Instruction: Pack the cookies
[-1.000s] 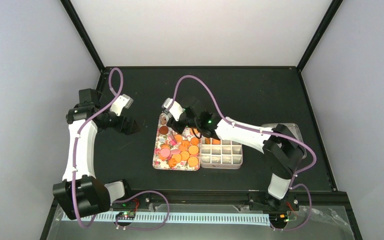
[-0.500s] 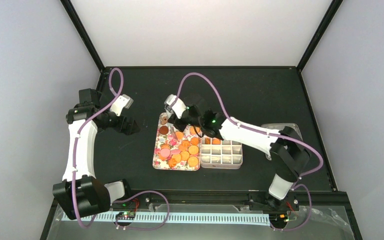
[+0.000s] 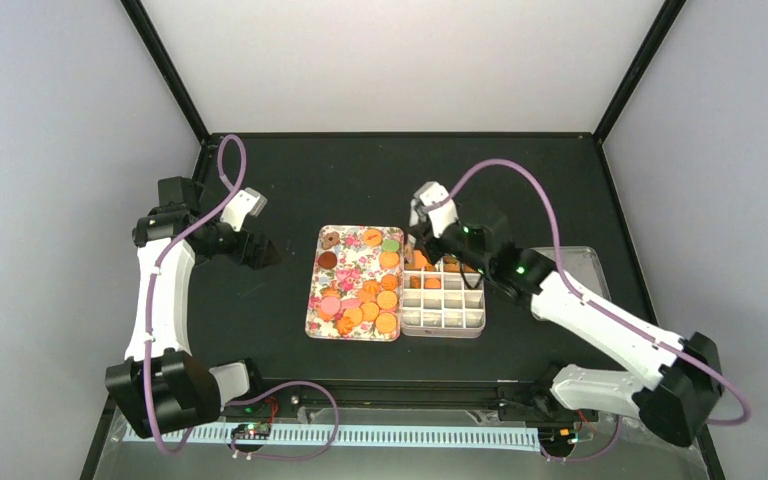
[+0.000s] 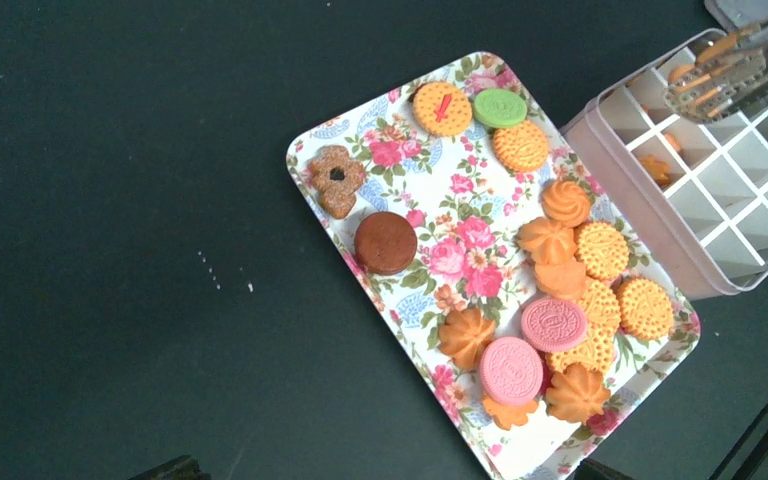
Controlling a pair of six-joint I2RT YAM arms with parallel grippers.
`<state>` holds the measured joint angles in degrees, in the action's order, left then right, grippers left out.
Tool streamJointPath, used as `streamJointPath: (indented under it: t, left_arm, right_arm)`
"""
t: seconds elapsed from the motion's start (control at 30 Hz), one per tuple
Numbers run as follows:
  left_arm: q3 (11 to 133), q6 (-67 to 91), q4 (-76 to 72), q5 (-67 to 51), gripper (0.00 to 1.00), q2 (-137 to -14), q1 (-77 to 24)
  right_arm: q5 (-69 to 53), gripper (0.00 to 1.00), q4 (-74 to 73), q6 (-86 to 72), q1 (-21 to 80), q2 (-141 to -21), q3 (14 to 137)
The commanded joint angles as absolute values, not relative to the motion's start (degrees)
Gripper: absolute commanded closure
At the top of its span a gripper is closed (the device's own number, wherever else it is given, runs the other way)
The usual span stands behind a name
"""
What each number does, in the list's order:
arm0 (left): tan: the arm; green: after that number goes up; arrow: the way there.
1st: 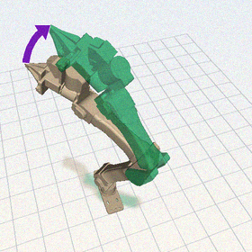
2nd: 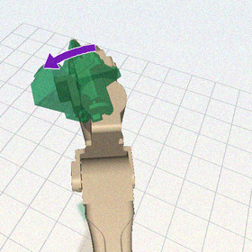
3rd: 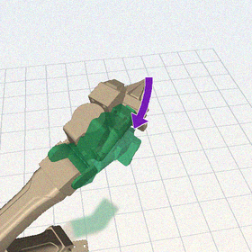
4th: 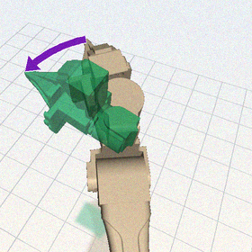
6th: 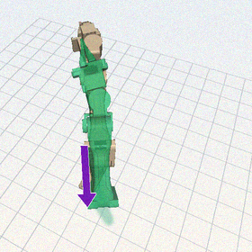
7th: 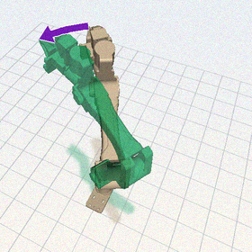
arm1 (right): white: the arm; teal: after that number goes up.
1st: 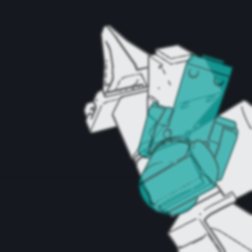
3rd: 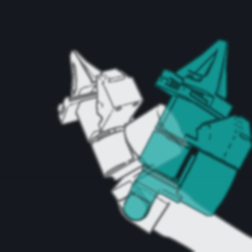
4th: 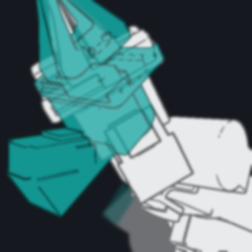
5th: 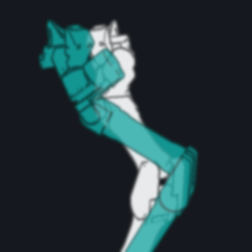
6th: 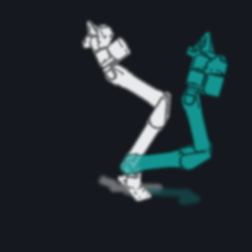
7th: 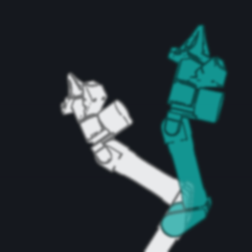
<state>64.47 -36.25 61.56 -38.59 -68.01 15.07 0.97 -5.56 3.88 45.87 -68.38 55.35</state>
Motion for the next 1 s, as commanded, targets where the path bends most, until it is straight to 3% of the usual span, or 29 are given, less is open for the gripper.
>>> streamJointPath:
  t: [0.0, 0.6, 0.8, 0.97]
  left_arm:
    - [65.1, -37.0, 60.1, -42.4, 0.02, -68.8, 15.6]
    - [64.1, -37.0, 59.4, -44.2, 0.01, -69.4, 15.6]
    - [64.2, -37.1, 59.6, -44.2, 0.01, -69.2, 15.6]
    - [64.2, -37.2, 59.5, -44.1, 0.01, -69.2, 15.6]
  right_arm:
    - [6.5, 0.89, -10.4, 1.5, 44.2, -61.3, 49.9]
    - [11.3, 0.87, -15.8, 1.6, 43.4, -57.3, 47.4]
    - [11.0, 0.72, -15.8, 1.8, 43.3, -57.1, 47.6]
    - [9.7, 0.70, -16.2, 2.1, 43.3, -57.2, 48.4]
